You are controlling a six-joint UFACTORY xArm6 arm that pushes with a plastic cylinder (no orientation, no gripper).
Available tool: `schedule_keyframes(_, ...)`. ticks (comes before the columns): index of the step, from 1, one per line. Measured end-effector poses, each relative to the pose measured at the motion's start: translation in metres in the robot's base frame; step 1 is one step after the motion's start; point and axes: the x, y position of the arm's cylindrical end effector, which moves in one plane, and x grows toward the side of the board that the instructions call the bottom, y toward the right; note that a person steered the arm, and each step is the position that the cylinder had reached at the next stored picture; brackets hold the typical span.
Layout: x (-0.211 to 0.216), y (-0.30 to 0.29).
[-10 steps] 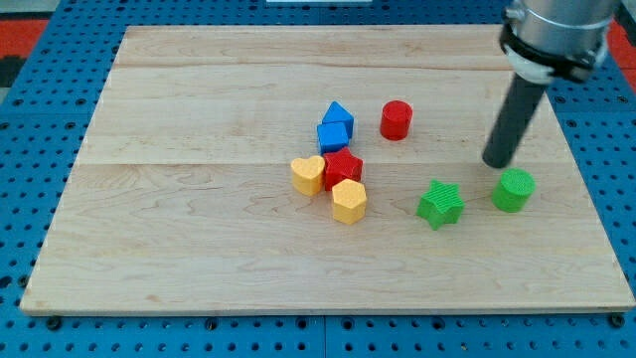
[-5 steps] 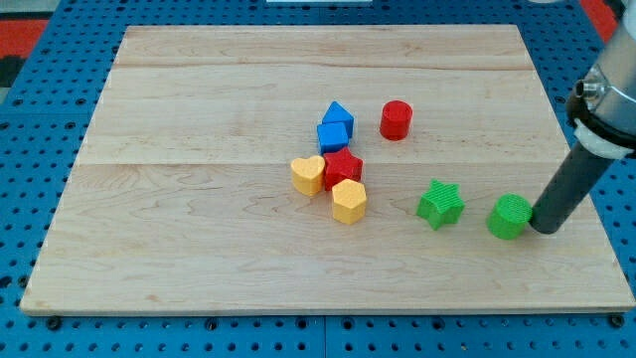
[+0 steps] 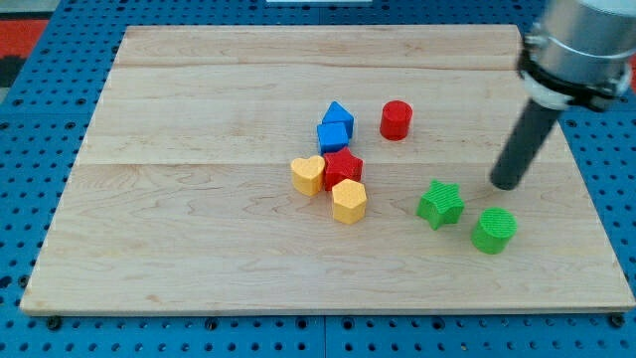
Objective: Move the green blocks towards the bottom right side
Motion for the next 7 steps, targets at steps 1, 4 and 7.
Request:
schedule_keyframes(1,0.017,-0.039)
schedule_keyframes(4,0.018,-0.144)
schedule_keyframes(7,0.059,-0.095)
